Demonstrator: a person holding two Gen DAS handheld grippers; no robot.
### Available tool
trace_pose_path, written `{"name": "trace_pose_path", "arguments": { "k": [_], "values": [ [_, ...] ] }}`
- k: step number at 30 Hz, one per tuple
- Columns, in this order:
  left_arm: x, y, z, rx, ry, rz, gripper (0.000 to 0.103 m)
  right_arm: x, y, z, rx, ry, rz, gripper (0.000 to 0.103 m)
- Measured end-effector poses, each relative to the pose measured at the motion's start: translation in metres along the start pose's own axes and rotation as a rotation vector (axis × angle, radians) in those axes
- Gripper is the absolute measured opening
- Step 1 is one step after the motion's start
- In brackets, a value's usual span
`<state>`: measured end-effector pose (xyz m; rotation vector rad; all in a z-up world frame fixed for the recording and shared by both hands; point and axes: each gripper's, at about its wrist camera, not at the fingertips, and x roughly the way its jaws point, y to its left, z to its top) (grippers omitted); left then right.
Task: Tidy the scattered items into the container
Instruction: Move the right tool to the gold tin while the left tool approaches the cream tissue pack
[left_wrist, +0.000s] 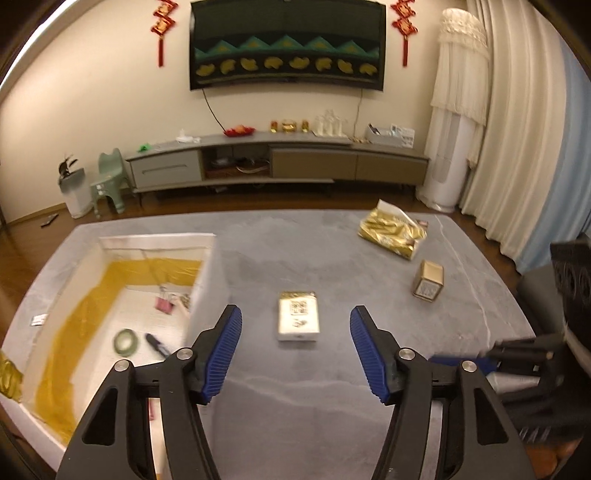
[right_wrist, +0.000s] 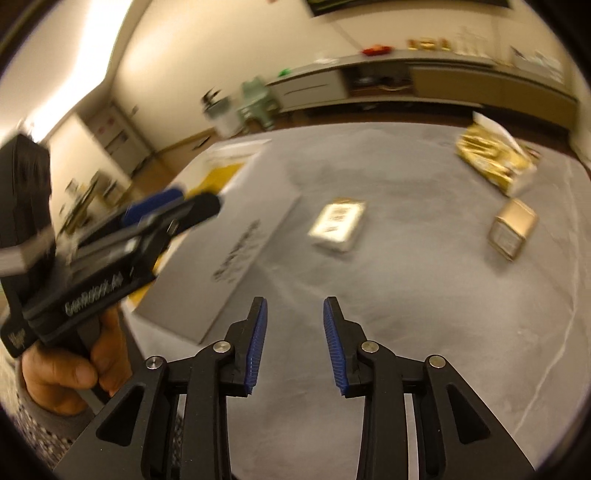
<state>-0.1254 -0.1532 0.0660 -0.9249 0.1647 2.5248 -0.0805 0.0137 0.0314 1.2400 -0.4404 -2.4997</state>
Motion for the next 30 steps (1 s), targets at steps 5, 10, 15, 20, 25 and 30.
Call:
{"name": "trace_pose_path", "arguments": {
  "k": [5,10,15,20,25,30],
  "values": [
    [0.034,-0.007,-0.007,-0.005,0.063,-0.009,0.070,-0.012,-0.050,0.010,0.095,-0.069,-0.099,0.048],
    [0.071,-0.003,-0.013,-0.047,0.135,-0.029,0.073,-0.010,-0.095,0.021,0.185,-0.090,-0.220,0.052],
    [0.100,0.000,-0.016,-0.058,0.169,-0.013,0.075,-0.002,-0.126,0.040,0.274,-0.103,-0.293,0.054],
    [0.124,0.007,-0.018,-0.082,0.189,0.012,0.075,0.016,-0.151,0.063,0.326,-0.071,-0.403,0.057],
    [0.143,0.010,-0.016,-0.095,0.194,0.016,0.075,0.035,-0.170,0.081,0.352,-0.037,-0.475,0.057],
    [0.162,0.008,-0.018,-0.076,0.194,0.041,0.075,0.054,-0.183,0.087,0.353,-0.001,-0.543,0.057]
  ]
}}
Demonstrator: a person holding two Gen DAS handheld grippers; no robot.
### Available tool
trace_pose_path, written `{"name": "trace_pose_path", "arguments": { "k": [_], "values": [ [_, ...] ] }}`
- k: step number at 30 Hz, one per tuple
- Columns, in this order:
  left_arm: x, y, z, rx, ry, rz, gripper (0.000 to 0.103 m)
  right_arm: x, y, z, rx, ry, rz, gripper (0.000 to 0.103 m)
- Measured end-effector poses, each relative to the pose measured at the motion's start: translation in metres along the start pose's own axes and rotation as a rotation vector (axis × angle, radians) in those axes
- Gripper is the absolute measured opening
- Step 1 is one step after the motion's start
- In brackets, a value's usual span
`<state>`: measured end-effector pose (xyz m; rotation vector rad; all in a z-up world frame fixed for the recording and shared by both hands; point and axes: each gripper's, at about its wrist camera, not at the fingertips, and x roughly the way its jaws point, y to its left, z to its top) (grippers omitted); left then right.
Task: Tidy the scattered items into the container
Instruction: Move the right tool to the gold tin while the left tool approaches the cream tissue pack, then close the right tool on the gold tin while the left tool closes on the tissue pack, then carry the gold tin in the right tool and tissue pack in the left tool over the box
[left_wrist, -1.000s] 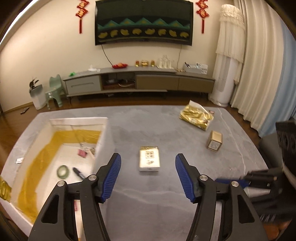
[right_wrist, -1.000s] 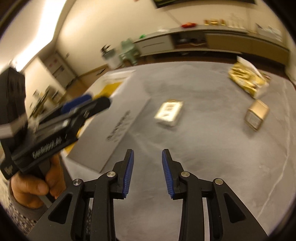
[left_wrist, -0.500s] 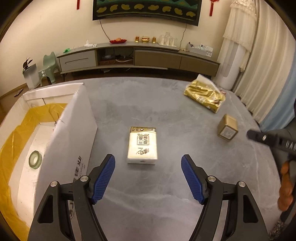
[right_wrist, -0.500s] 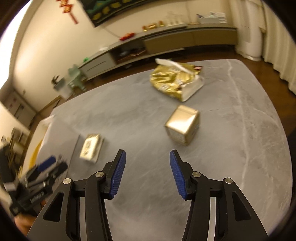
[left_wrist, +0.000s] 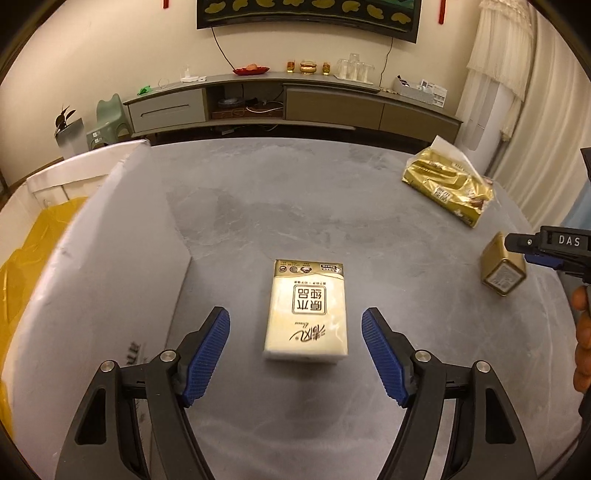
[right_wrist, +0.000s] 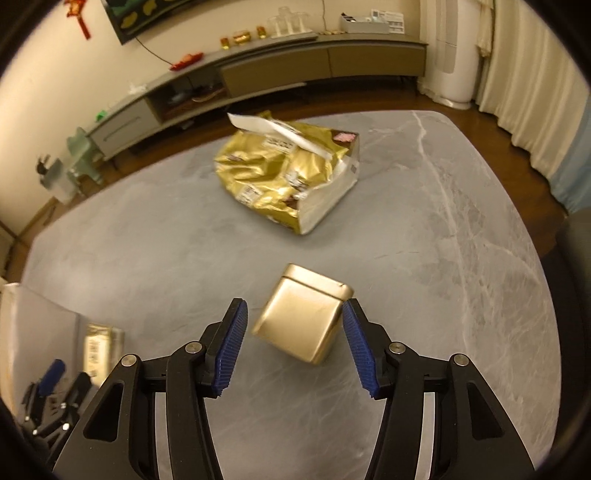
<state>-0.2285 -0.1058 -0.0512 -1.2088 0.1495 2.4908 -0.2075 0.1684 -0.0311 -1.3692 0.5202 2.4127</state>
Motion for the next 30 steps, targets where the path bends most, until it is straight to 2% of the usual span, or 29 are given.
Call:
{"name": "trace_pose_path", "arguments": {
  "k": [2,10,12,13,14,20,30],
  "values": [
    [0.011,-0.003,0.001,0.003,0.014,0.003,0.075,0.009,-0.002,0.001,-0.006,0.013,-0.001,0.061],
    [0.045,-0.021,0.003,0.021,0.056,0.030,0.075,0.033,-0.020,-0.001,0.016,0.081,0.057,0.061],
    [0.050,-0.022,0.002,0.032,0.064,0.024,0.067,0.033,-0.024,-0.004,0.011,0.071,0.058,0.058],
    [0.050,-0.022,0.001,0.038,0.055,0.019,0.056,0.032,-0.024,-0.006,0.000,0.064,0.057,0.056],
    [0.049,-0.022,0.002,0.045,0.054,0.012,0.053,0.030,-0.024,-0.007,-0.013,0.055,0.051,0.054],
    [0.038,-0.016,0.002,0.026,0.039,-0.039,0.053,0.018,-0.018,-0.014,-0.045,0.031,0.068,0.052],
    [0.002,-0.012,0.011,0.013,-0.016,-0.078,0.053,-0.009,0.002,-0.027,-0.092,0.015,0.118,0.052]
  ]
}}
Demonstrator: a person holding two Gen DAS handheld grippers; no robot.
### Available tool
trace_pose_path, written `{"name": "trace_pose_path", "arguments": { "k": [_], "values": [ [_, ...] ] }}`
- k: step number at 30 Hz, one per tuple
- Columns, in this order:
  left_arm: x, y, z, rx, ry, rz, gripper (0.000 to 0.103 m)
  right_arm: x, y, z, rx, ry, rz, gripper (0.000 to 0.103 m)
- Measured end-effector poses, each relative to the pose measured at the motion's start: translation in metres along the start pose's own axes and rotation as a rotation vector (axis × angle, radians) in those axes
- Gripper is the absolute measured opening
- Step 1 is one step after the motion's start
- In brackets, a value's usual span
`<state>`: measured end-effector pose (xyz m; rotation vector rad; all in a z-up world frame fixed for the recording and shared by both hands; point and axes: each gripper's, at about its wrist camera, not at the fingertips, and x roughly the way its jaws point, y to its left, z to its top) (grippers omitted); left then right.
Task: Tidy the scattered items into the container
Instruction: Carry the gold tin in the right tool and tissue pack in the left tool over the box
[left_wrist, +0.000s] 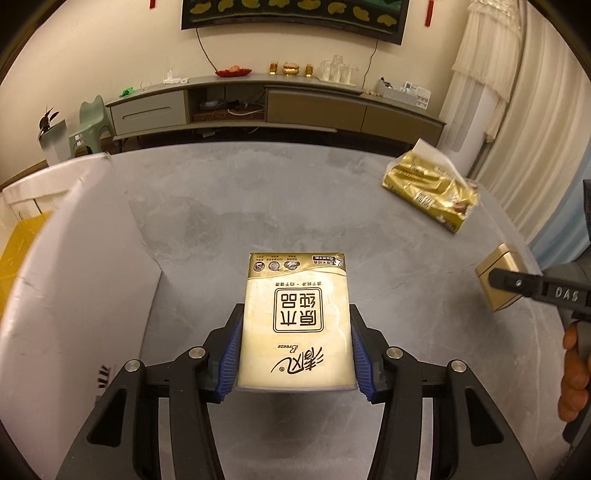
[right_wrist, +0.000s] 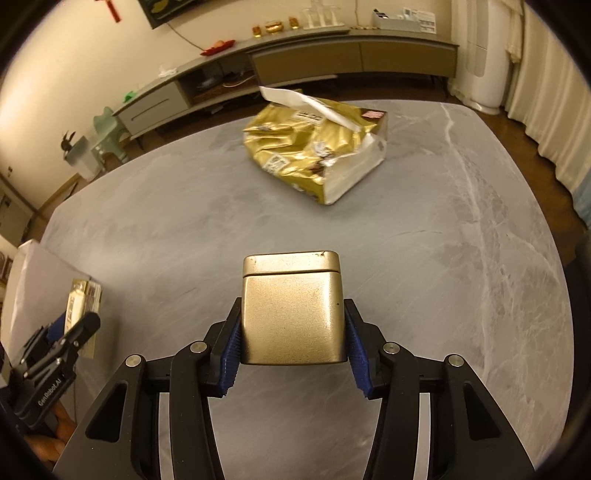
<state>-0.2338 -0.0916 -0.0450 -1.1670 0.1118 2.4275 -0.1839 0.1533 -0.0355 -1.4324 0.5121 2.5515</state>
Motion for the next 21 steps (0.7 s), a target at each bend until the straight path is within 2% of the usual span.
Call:
{"name": "trace_pose_path", "arguments": {
  "k": [21],
  "values": [
    [-0.091,0.019,0.000,-0.025,-0.116,-0.042,0.053,-0.049,0.075,-0.034,-0.099,-0.037,0.107,0.052]
  ]
}}
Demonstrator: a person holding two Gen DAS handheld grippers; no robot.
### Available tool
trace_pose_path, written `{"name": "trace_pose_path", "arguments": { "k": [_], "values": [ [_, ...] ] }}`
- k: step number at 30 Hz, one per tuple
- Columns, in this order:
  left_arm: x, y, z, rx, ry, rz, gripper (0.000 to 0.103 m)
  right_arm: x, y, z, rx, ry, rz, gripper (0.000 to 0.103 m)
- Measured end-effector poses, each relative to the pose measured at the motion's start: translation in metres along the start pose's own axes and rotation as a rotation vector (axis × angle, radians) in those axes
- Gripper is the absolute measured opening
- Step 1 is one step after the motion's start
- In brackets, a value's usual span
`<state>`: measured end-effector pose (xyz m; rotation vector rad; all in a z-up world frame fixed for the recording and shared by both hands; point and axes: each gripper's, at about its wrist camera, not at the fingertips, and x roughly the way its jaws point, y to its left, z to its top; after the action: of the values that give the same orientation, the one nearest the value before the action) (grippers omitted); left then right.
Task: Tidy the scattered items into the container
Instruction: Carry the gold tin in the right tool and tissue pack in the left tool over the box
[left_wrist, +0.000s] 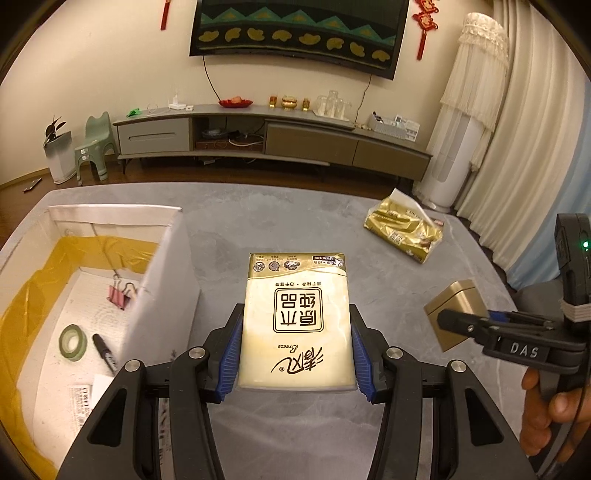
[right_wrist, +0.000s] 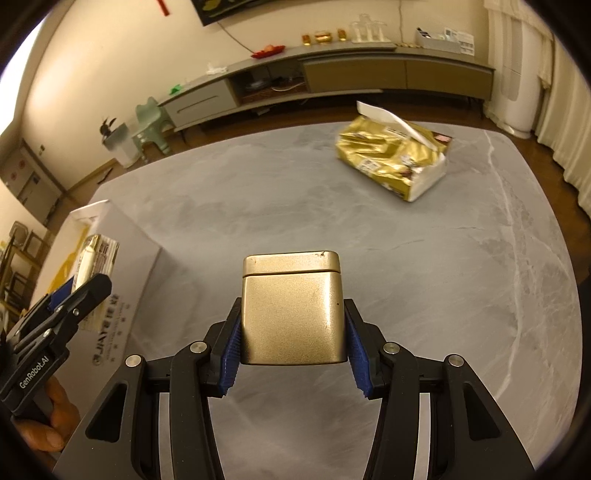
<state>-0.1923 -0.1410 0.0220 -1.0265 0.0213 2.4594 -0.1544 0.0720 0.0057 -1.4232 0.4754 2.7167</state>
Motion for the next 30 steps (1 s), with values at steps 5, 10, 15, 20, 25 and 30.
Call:
{"name": "trace_pose_path", "arguments": {
  "k": [5,10,15,20,25,30],
  "values": [
    [-0.025,0.010,-0.001,-0.014,-0.029,-0.007,0.053,-0.012,0.027,-0.007,-0.041,-0.017,0.023,0.052],
    [-0.050,0.020,-0.002,-0.026,-0.060,-0.010,0.053,-0.022,0.050,-0.013,-0.074,-0.028,0.048,0.052],
    [-0.070,0.028,-0.003,-0.033,-0.085,-0.016,0.053,-0.033,0.075,-0.019,-0.119,-0.047,0.069,0.052],
    [-0.087,0.037,-0.005,-0.038,-0.107,-0.016,0.053,-0.046,0.099,-0.025,-0.162,-0.067,0.089,0.052],
    [-0.100,0.044,-0.007,-0.042,-0.124,-0.013,0.053,-0.054,0.120,-0.031,-0.199,-0.072,0.116,0.052],
    [-0.113,0.059,-0.008,-0.058,-0.143,-0.004,0.053,-0.063,0.140,-0.039,-0.238,-0.077,0.143,0.053]
  ]
}}
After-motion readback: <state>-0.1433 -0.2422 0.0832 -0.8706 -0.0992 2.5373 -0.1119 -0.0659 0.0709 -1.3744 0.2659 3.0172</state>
